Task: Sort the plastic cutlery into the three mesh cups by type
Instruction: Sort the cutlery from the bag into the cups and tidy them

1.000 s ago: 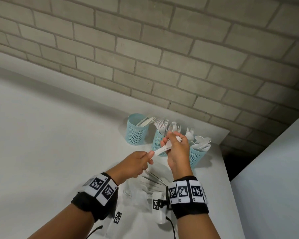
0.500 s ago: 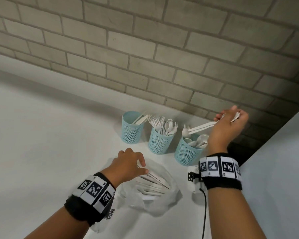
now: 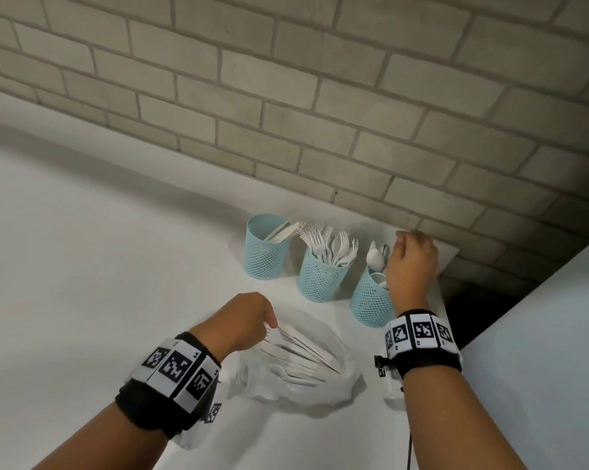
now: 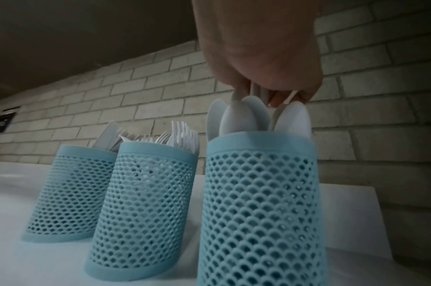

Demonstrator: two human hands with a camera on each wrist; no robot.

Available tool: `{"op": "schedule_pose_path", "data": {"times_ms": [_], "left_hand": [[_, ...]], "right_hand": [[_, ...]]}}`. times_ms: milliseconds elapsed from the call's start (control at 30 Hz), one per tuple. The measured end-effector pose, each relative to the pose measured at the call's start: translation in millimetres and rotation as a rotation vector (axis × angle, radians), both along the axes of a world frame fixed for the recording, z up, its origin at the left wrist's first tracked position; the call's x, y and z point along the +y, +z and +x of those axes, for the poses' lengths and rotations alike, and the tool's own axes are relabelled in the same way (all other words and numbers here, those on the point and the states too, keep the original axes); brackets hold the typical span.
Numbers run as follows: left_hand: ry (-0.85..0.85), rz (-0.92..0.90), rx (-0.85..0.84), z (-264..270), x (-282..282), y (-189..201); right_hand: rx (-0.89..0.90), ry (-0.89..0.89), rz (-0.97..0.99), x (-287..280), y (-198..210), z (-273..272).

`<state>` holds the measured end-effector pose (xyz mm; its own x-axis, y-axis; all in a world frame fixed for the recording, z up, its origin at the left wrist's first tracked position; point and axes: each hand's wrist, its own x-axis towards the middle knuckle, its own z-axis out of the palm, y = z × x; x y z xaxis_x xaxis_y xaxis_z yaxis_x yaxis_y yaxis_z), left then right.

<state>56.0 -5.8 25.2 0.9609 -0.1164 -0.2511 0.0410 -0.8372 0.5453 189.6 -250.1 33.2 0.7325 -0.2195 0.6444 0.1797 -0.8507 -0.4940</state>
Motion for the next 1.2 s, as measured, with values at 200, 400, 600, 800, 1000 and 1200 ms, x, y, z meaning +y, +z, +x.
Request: {"op": "schedule_pose_path", "data": {"times_ms": [200,400,600,800,1000,1200], "left_hand": [[0.024,-0.011,-0.031,-1.0,1.2,-3.1],[-0.019,0.032,-0.03,-7.5,1.9,-0.9],[-0.027,0.008,-0.039,-14.0,5.4,0.5],[-0.027,-0.007,-0.104,-19.9,5.0,1.4],[-0.014,-0.031,-0.145,-21.6,3.6,0.5],[-0.004,-0.051,-0.164,-20.4,-0.3,-2.4]], "right_hand": [[0.404,0.024,-0.436,-2.0,-4.6,0.8],[0.671,0.031,-0.379,5.9,15.9,-2.1],[0.339,0.338,0.103,48.3,55.1,-60.4],[1.215,0.749,-0.218,84.7,39.8,-108.2],[1.124,0.565,-0.614,99.9,-4.5,-127.2],[1.058,0.534,-0.729,111.6,-18.4,-134.2]]}}
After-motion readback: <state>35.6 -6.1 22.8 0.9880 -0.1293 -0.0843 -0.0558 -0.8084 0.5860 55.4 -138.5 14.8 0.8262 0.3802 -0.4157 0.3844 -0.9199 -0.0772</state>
